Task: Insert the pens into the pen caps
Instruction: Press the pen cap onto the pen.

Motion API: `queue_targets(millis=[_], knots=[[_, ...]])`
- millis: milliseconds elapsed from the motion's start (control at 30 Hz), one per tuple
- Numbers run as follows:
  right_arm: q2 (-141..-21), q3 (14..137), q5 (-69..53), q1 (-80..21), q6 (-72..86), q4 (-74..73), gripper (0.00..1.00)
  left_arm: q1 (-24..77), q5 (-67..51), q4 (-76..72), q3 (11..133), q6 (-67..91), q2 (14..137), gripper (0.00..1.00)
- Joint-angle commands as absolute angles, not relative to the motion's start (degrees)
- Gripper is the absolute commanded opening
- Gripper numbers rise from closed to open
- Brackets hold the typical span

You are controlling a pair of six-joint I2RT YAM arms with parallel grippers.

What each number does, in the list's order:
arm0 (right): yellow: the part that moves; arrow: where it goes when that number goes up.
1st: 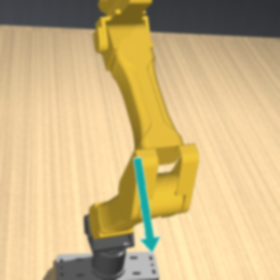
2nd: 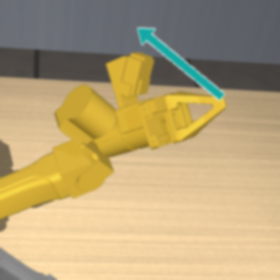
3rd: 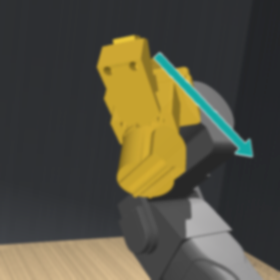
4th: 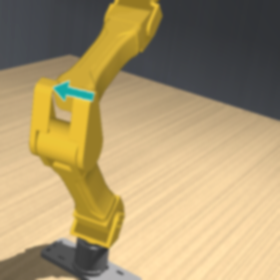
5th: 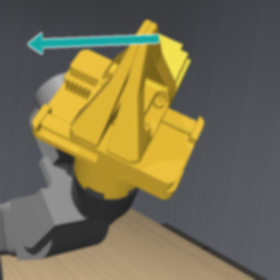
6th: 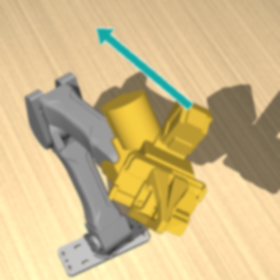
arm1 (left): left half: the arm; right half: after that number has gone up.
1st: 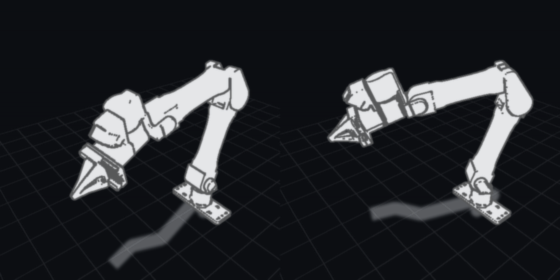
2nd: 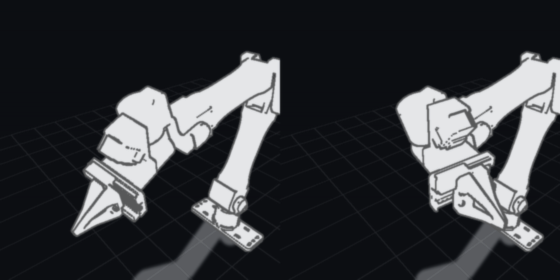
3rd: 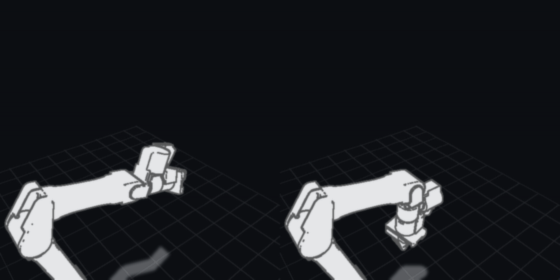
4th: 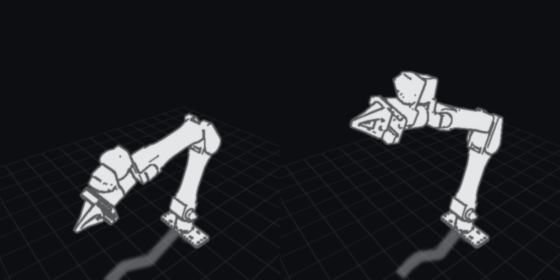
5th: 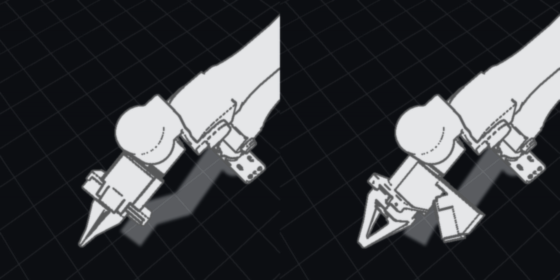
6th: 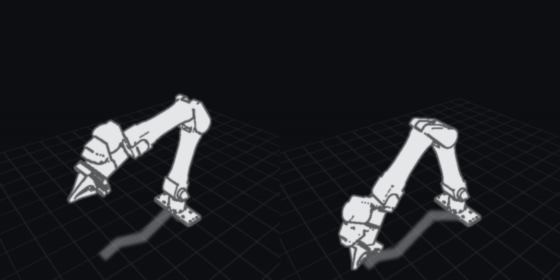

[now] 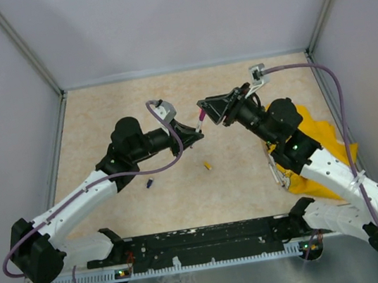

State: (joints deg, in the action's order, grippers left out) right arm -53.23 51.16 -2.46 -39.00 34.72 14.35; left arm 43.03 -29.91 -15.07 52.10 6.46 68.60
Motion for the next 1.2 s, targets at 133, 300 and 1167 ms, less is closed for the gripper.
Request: queue_targets(millis=[133, 300, 1167], knots=[[-55.13, 56.02, -6.78, -39.47, 34.81, 12.76, 0.37, 43.24, -31.80, -16.89, 52.91, 6.88, 68.72, 0.00], [-55.69, 55.94, -6.93, -39.46, 34.56, 11.98, 0.31, 43.24, -31.86, -16.87, 52.89, 6.79, 68.73, 0.00], [-55.17, 42.75, -7.01, -43.89, 26.81, 21.12, 0.00, 43.24, -30.17, -17.09, 52.43, 7.26, 67.65, 0.00]])
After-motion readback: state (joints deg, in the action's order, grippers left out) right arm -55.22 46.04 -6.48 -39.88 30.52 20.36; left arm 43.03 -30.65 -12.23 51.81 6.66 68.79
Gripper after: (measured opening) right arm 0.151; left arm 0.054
